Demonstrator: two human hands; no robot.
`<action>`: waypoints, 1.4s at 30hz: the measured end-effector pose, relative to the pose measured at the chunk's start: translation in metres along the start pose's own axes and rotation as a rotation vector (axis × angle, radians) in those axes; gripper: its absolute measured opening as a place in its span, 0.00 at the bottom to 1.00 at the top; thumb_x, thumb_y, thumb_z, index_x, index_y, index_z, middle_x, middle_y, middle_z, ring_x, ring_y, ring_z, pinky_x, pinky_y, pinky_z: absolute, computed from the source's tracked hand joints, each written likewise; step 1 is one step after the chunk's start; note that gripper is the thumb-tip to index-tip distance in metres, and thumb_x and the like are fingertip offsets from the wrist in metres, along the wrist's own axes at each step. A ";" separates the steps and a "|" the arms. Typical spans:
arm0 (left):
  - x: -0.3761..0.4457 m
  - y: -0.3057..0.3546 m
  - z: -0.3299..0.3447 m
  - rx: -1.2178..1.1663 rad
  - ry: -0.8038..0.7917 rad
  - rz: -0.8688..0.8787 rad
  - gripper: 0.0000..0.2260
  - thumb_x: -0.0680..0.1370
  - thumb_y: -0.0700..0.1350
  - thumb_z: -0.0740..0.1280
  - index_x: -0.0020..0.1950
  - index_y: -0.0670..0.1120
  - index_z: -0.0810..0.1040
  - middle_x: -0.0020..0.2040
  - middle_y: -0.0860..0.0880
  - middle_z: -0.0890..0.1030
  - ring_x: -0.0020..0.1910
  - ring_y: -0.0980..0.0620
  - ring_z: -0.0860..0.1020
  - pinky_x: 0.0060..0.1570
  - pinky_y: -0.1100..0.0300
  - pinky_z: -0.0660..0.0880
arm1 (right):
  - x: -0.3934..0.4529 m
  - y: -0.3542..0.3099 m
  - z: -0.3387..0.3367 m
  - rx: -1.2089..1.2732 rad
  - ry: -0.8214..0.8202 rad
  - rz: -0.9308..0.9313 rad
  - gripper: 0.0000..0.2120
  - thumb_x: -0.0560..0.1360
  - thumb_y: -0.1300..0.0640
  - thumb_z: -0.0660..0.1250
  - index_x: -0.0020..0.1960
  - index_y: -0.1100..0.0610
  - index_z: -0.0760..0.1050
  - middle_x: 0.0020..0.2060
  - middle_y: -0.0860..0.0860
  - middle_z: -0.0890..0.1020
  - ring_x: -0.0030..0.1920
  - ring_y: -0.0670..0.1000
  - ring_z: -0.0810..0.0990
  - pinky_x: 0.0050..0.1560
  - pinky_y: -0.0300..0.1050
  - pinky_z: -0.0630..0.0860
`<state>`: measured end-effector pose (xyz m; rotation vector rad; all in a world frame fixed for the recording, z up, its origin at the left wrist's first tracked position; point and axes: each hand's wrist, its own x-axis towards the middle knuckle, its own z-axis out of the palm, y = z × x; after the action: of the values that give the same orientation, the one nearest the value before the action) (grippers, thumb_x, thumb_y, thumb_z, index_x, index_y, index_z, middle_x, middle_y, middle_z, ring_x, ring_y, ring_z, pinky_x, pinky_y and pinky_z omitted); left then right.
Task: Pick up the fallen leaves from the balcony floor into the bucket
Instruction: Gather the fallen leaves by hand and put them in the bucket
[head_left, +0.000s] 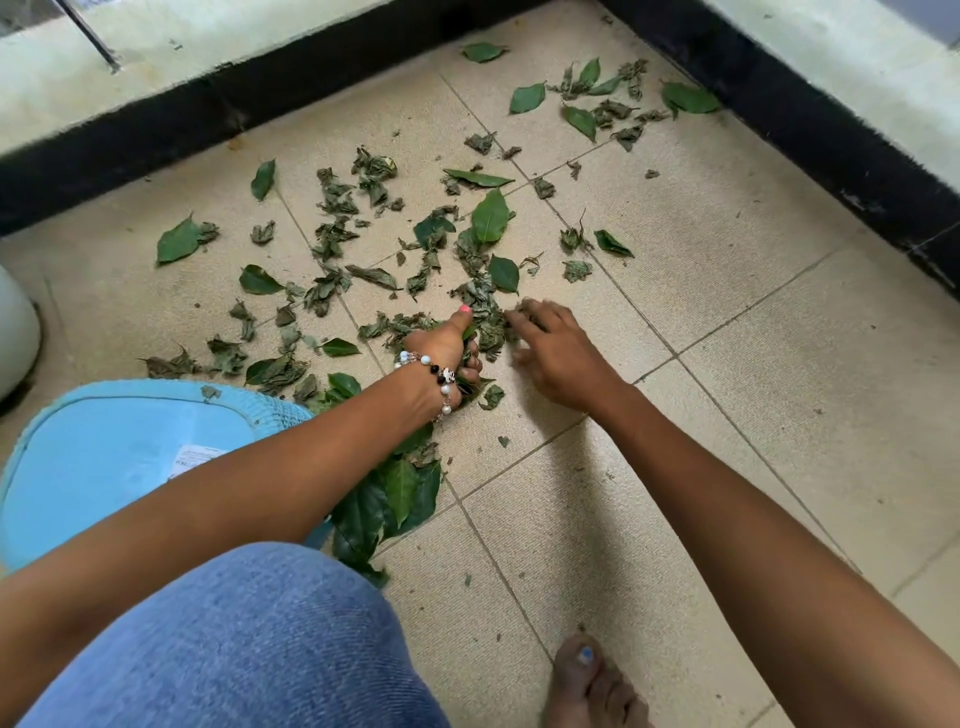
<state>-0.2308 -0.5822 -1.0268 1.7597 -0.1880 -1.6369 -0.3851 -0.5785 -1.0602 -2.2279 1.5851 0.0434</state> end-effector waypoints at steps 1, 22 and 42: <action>-0.001 -0.001 0.000 0.005 0.002 0.008 0.11 0.78 0.47 0.69 0.43 0.42 0.73 0.30 0.47 0.72 0.20 0.55 0.66 0.17 0.68 0.59 | -0.004 -0.004 0.003 -0.010 -0.012 -0.014 0.27 0.82 0.49 0.54 0.79 0.50 0.52 0.78 0.57 0.52 0.77 0.63 0.50 0.77 0.59 0.49; -0.015 -0.008 0.006 0.070 -0.079 0.034 0.11 0.78 0.46 0.69 0.39 0.43 0.72 0.29 0.45 0.72 0.22 0.51 0.67 0.19 0.67 0.61 | -0.066 0.013 0.017 0.180 0.298 0.110 0.08 0.79 0.63 0.61 0.51 0.65 0.78 0.46 0.58 0.79 0.48 0.57 0.77 0.45 0.48 0.72; -0.018 -0.019 0.008 0.144 -0.127 0.002 0.12 0.78 0.47 0.69 0.39 0.41 0.73 0.30 0.44 0.74 0.22 0.51 0.69 0.20 0.67 0.63 | -0.086 -0.004 0.012 0.363 0.520 0.199 0.10 0.73 0.67 0.63 0.44 0.61 0.83 0.39 0.52 0.85 0.42 0.52 0.81 0.44 0.46 0.79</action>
<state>-0.2479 -0.5620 -1.0229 1.7603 -0.3752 -1.7729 -0.4091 -0.4957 -1.0483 -1.8768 1.8831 -0.7617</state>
